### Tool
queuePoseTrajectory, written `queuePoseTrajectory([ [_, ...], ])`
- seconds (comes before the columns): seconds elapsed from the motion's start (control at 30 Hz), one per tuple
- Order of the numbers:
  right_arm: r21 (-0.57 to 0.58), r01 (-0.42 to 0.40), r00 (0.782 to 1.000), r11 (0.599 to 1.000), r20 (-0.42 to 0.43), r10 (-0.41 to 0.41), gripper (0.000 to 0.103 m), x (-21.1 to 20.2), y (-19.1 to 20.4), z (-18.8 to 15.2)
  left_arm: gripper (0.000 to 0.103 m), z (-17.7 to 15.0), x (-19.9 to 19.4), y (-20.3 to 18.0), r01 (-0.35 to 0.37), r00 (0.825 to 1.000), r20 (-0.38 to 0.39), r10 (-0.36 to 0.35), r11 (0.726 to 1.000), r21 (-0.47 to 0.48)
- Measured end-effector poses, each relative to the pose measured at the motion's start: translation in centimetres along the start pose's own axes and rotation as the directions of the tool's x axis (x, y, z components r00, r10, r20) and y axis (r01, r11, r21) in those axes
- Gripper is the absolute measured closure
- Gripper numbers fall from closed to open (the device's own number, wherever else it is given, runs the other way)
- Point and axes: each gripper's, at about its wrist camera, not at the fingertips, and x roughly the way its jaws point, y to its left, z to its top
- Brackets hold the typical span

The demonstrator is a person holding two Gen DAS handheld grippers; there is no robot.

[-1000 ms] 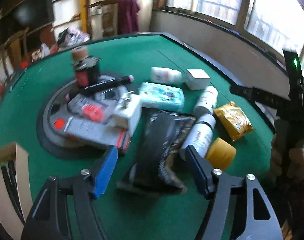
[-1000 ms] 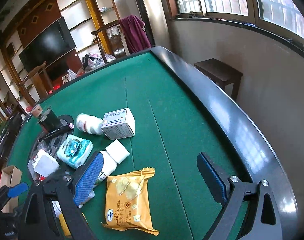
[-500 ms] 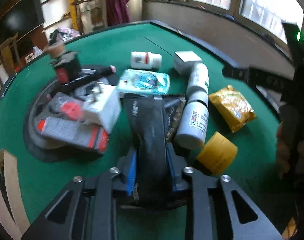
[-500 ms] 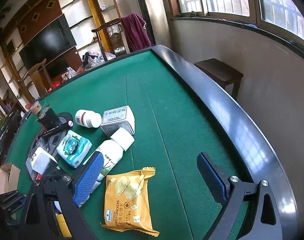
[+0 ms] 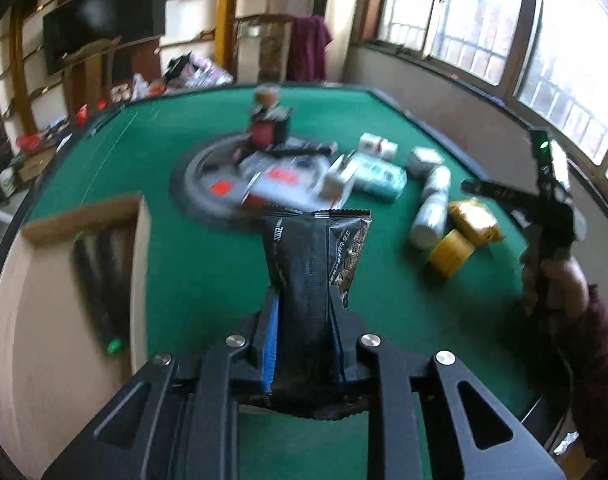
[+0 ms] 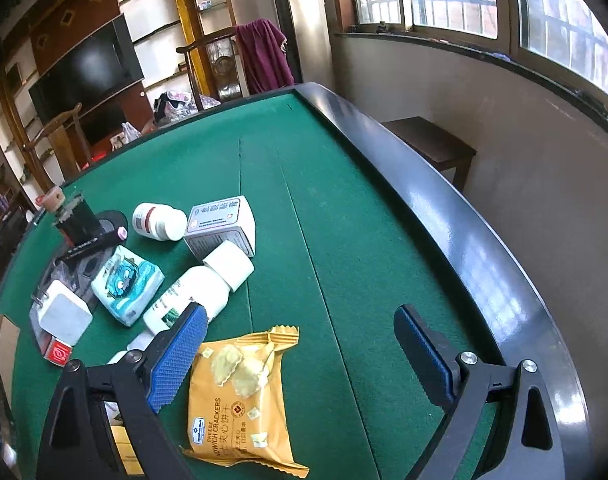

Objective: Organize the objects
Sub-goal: 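Lift the black bag toward the box with left while right grasps yellow tape roll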

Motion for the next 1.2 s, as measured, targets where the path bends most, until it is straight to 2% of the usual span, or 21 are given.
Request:
queuePoseTrajectory([
  [0.07,-0.023,0.012,1.000,1.000,0.015,-0.011,0.006,-0.2,0.5,-0.2,0.081,-0.5,0.8,0.5,-0.015,0.999,-0.031,0.014,1.000,-0.022],
  [0.13,-0.057,0.018,0.999,0.998,0.044,-0.015,0.006,-0.8,1.1,-0.3,0.073,-0.5,2.3,0.2,-0.034,0.998,-0.055,0.033,0.999,-0.013],
  [0.23,-0.096,0.038,0.995,0.995,0.091,-0.029,0.006,-2.0,1.9,-0.4,0.041,-0.6,4.9,-0.9,-0.072,0.992,-0.107,0.074,0.997,0.024],
  [0.3,-0.101,0.014,0.995,0.995,0.095,-0.004,0.006,-3.4,2.2,-0.6,0.039,-1.0,6.3,-1.6,-0.091,0.985,-0.140,0.097,0.995,0.048],
  [0.33,-0.105,-0.020,0.996,0.994,0.089,0.029,0.006,-4.2,2.3,-0.9,0.039,-1.1,6.3,-2.0,-0.107,0.987,-0.118,0.114,0.992,0.064],
  [0.4,-0.141,-0.087,0.994,0.986,0.050,0.095,0.006,-5.4,2.9,-1.6,0.059,-1.1,6.2,-2.0,-0.076,0.990,-0.115,0.081,0.996,0.049],
  [0.47,-0.168,-0.155,0.988,0.974,-0.007,0.156,0.006,-6.1,3.6,-2.4,0.060,-1.2,5.6,-1.4,-0.041,0.995,-0.094,0.042,0.999,0.014],
  [0.57,-0.164,-0.302,0.951,0.939,-0.124,0.284,0.006,-6.4,4.8,-4.0,0.060,-1.6,4.1,-0.2,0.021,0.998,-0.063,-0.024,0.998,-0.055],
  [0.63,-0.161,-0.335,0.935,0.928,-0.176,0.307,0.006,-5.8,5.6,-4.6,0.060,-1.7,2.7,0.6,0.058,0.998,-0.032,-0.061,0.994,-0.094],
  [0.73,-0.197,-0.310,0.942,0.930,-0.196,0.273,0.008,-4.6,7.6,-5.3,0.060,-1.9,0.4,1.6,0.103,0.995,0.013,-0.102,0.986,-0.134],
  [0.87,-0.218,-0.285,0.948,0.933,-0.210,0.241,0.015,-3.0,9.3,-5.8,0.060,-2.6,-1.1,2.9,0.124,0.992,0.029,-0.121,0.978,-0.167],
  [0.93,-0.226,-0.267,0.952,0.937,-0.215,0.219,0.032,-2.3,9.8,-6.1,0.060,-3.0,-1.4,3.6,0.116,0.993,0.032,-0.112,0.977,-0.178],
  [0.97,-0.230,-0.257,0.953,0.939,-0.224,0.205,0.052,-2.2,9.9,-6.4,0.060,-3.1,-1.5,3.9,0.109,0.994,0.034,-0.104,0.977,-0.183],
  [1.0,-0.239,-0.234,0.960,0.943,-0.210,0.185,0.060,-2.2,9.9,-6.5,0.060,-3.3,-1.6,4.3,0.104,0.994,0.037,-0.099,0.976,-0.192],
  [1.2,-0.207,-0.251,0.953,0.946,-0.222,0.204,0.060,-3.3,9.2,-6.6,0.060,-4.0,-2.6,6.4,0.100,0.994,0.060,-0.088,0.964,-0.247],
])
